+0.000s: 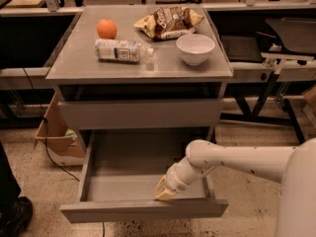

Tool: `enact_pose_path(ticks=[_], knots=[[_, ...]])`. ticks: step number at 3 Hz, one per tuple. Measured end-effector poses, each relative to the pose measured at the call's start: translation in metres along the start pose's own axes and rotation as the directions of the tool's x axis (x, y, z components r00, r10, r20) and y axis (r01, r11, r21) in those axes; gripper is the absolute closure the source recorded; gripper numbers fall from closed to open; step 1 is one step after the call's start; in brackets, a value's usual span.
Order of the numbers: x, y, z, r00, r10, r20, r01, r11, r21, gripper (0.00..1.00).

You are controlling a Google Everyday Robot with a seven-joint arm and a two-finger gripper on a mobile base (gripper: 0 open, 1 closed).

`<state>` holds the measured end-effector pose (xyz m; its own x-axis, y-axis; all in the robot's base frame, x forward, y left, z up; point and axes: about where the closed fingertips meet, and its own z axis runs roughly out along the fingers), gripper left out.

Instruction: Open middle drawer

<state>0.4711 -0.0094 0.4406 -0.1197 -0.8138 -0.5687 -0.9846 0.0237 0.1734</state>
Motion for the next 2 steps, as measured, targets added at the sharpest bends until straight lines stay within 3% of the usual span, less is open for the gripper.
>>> enact_pose_path(ticks=[1, 2], knots=[[-0.003, -0.006, -0.015, 0.999, 0.001, 0.051, -0.005, 0.9969, 0.078, 1.0], [-0.005, -0.025, -0.056, 0.996, -0.029, 0.09, 0.009, 0.977, 0.213, 1.0]])
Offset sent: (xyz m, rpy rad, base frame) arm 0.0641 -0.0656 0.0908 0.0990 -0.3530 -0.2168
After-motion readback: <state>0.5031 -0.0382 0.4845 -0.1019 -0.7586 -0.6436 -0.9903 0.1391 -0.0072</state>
